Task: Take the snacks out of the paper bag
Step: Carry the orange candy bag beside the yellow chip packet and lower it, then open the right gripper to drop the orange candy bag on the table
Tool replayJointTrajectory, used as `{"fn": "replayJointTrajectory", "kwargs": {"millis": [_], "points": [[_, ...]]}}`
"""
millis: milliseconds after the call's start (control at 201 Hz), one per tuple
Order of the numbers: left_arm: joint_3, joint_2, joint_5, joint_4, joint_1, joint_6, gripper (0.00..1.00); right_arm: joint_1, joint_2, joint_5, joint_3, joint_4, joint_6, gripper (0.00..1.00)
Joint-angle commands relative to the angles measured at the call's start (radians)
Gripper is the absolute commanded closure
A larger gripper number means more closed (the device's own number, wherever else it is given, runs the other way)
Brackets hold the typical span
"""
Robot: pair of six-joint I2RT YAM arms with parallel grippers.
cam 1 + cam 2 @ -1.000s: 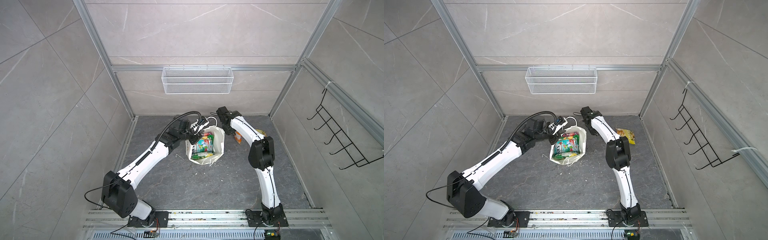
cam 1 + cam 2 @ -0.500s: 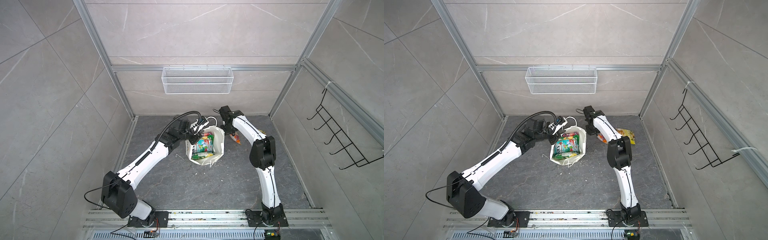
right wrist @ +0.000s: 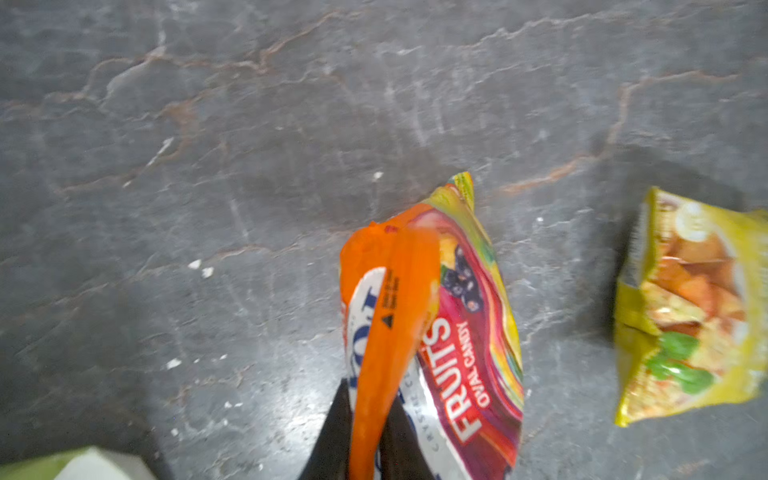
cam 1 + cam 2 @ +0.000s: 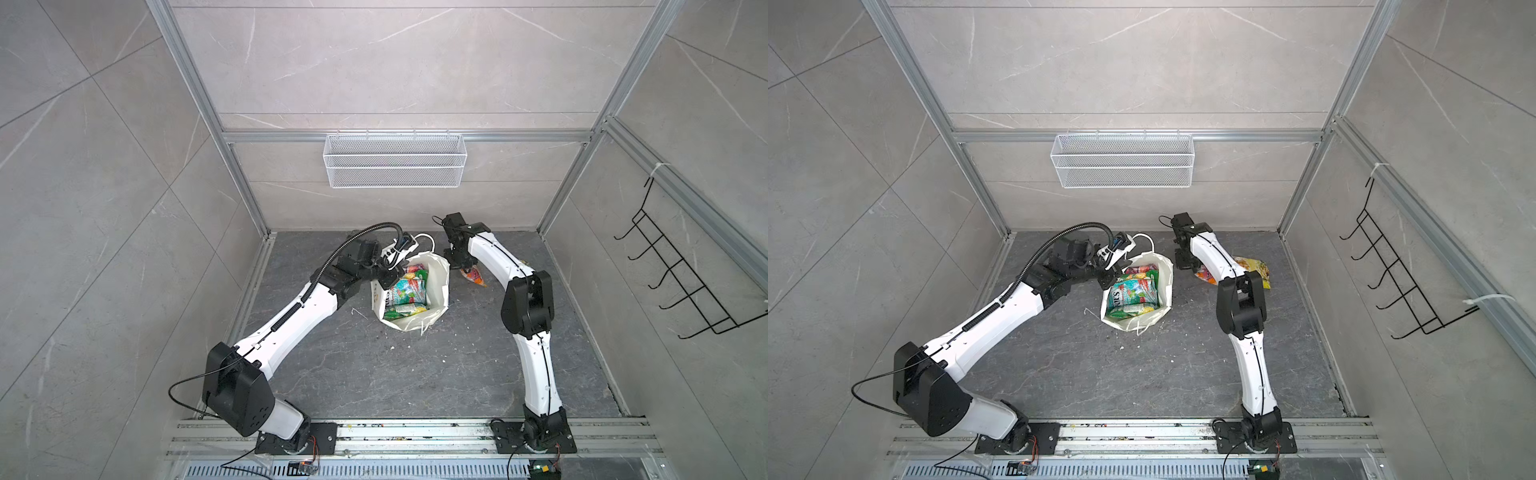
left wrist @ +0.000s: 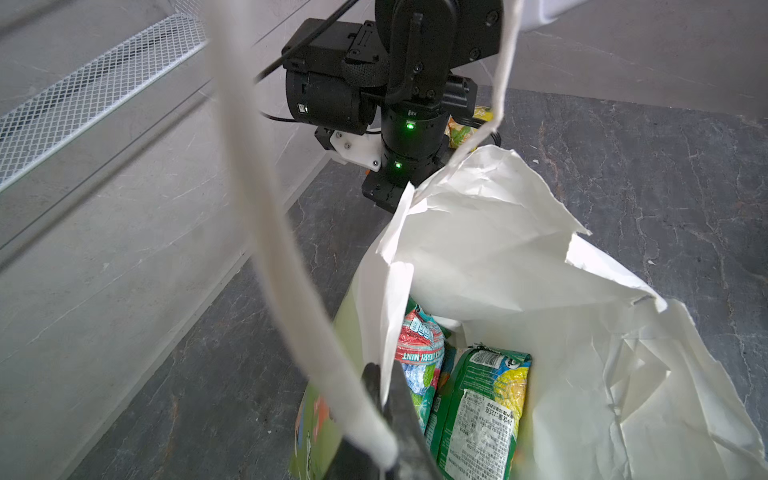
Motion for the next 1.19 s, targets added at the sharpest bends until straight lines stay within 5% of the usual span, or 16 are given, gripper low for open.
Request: {"fn": "replayJointTrajectory", "kwargs": {"millis": [0, 453, 901, 1190], "points": [[0.001, -0.039, 0.025, 0.069, -0.014, -0.016, 1.0, -0.02, 0.044, 0.081, 0.047, -0.011, 0.041, 0.84], [0.0, -0.041, 0.027, 0.07, -0.013, -0.013, 1.0, -0.076, 0.214, 0.136, 0.312, -0.178, 0.106, 0.8], [-0.005, -0.049, 0.02, 0.057, -0.014, 0.0, 1.0, -0.102, 0.275, 0.176, 0.374, -0.25, 0.129, 0.75], [0.009, -0.043, 0.032, 0.051, -0.013, 0.006, 1.0, -0.098, 0.199, 0.002, 0.356, -0.214, 0.143, 0.56]]}}
